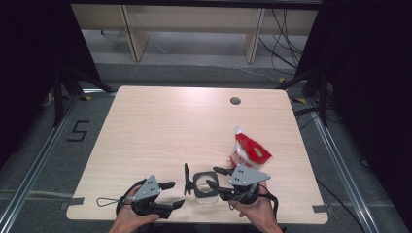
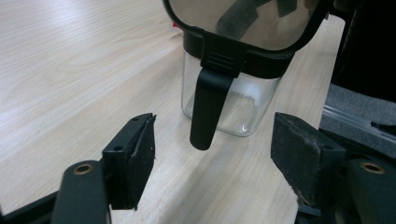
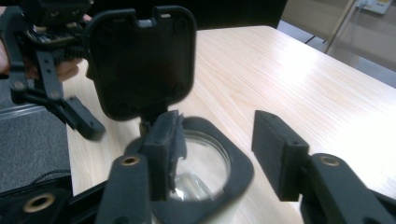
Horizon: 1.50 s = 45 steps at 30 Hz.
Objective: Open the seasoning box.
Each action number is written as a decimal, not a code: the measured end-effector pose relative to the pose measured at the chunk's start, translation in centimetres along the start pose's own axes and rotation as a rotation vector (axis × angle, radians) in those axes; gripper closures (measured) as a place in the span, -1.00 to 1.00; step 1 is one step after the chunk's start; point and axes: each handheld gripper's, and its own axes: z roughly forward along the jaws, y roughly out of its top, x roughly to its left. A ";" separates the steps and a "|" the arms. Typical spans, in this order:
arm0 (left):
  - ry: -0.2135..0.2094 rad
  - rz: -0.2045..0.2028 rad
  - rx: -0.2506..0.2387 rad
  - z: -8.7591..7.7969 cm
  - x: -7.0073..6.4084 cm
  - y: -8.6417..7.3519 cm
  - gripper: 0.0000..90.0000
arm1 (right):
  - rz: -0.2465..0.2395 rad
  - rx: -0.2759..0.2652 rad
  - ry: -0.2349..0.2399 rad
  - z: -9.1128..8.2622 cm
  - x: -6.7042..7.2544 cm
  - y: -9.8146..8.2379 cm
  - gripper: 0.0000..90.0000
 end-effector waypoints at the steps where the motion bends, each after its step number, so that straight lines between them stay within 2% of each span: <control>1: 0.005 -0.007 0.002 -0.2 0.0 -0.1 -0.36 | 0.017 -0.008 -0.014 -0.3 -0.1 -0.3 0.09; 2: 0.014 -0.031 0.000 -0.3 -0.2 -0.1 -0.39 | 0.025 -0.003 -0.017 -0.6 -0.2 -0.5 0.06; 3: 0.006 -0.019 0.003 -0.4 -0.1 -0.2 -0.41 | 0.032 -0.005 -0.022 -0.8 -0.3 -0.7 0.04; 5: 0.020 -0.035 0.010 -0.6 -0.2 -0.2 -0.46 | 0.058 -0.012 -0.034 -1.2 -0.4 -1.2 0.00; 7: 0.007 -0.029 0.011 -0.7 -0.2 -0.3 -0.51 | 0.054 -0.016 -0.026 -1.5 -0.6 -1.6 -0.02; 9: 0.022 -0.076 0.008 -0.8 -0.5 -0.3 -0.61 | 0.045 -0.007 -0.045 -2.1 -0.7 -2.0 -0.07; 10: 0.025 -0.069 0.014 -0.8 -0.4 -0.3 -0.65 | 0.044 -0.013 -0.053 -2.3 -0.8 -2.1 -0.09; 11: 0.023 -0.054 0.020 -0.9 -0.3 -0.3 -0.65 | 0.054 -0.004 -0.049 -2.6 -0.9 -2.3 -0.11; 14: 0.013 -0.081 0.017 -1.0 -0.6 -0.3 -0.65 | 0.063 0.007 -0.060 -3.2 -1.4 -3.2 -0.15; 15: 0.013 -0.090 0.008 -0.9 -0.7 -0.3 -0.65 | 0.085 0.005 -0.066 -3.3 -1.5 -3.5 -0.16; 16: 0.018 -0.090 0.008 -1.0 -0.8 -0.2 -0.65 | 0.079 0.010 -0.067 -3.4 -1.7 -3.7 -0.16; 17: 0.018 -0.069 0.020 -1.1 -0.6 -0.2 -0.65 | 0.086 0.014 -0.068 -3.6 -1.8 -3.8 -0.18; 18: 0.018 -0.084 0.017 -1.1 -0.7 -0.3 -0.65 | 0.089 0.001 -0.069 -3.7 -1.8 -3.9 -0.19; 23: 0.027 -0.097 0.015 -1.4 -1.1 -0.4 -0.65 | 0.097 0.021 -0.083 -4.5 -2.0 -4.3 -0.20; 26: 0.033 -0.086 0.022 -1.6 -1.3 -0.5 -0.65 | 0.109 0.028 -0.085 -5.2 -2.0 -4.8 -0.20; 27: 0.033 -0.084 0.027 -1.7 -1.3 -0.6 -0.65 | 0.128 0.039 -0.099 -5.5 -1.9 -5.0 -0.20; 28: 0.035 -0.087 0.027 -1.7 -1.4 -0.6 -0.65 | 0.118 0.040 -0.097 -5.7 -2.1 -5.2 -0.20; 29: 0.036 -0.081 0.024 -1.7 -1.4 -0.6 -0.65 | 0.135 0.047 -0.110 -6.0 -2.0 -5.4 -0.20; 31: 0.040 -0.080 0.034 -1.7 -1.4 -0.6 -0.65 | 0.134 0.056 -0.111 -6.3 -2.1 -5.7 -0.19; 33: 0.043 -0.078 0.033 -1.7 -1.4 -0.6 -0.65 | 0.151 0.053 -0.116 -6.7 -2.0 -5.9 -0.18; 34: 0.047 -0.092 0.029 -1.7 -1.4 -0.6 -0.65 | 0.140 0.051 -0.120 -6.8 -2.1 -6.0 -0.18; 35: 0.045 -0.075 0.023 -1.7 -1.3 -0.6 -0.65 | 0.142 0.043 -0.113 -6.9 -2.2 -6.1 -0.18; 36: 0.044 -0.075 0.024 -1.7 -1.3 -0.6 -0.65 | 0.143 0.056 -0.140 -7.2 -2.2 -6.2 -0.18; 39: 0.045 -0.083 0.016 -1.7 -1.3 -0.6 -0.65 | 0.171 0.055 -0.164 -7.9 -2.5 -6.5 -0.17; 40: 0.046 -0.115 0.012 -1.7 -1.4 -0.6 -0.65 | 0.168 0.051 -0.160 -8.0 -2.6 -6.7 -0.17; 41: 0.039 -0.123 -0.002 -1.6 -1.4 -0.6 -0.65 | 0.166 0.054 -0.171 -8.2 -2.7 -6.8 -0.17; 44: 0.032 -0.105 0.001 -1.5 -1.3 -0.6 -0.65 | 0.185 0.059 -0.197 -8.6 -3.0 -7.1 -0.19; 45: 0.038 -0.131 0.002 -1.5 -1.4 -0.7 -0.65 | 0.189 0.054 -0.212 -8.6 -3.1 -7.2 -0.20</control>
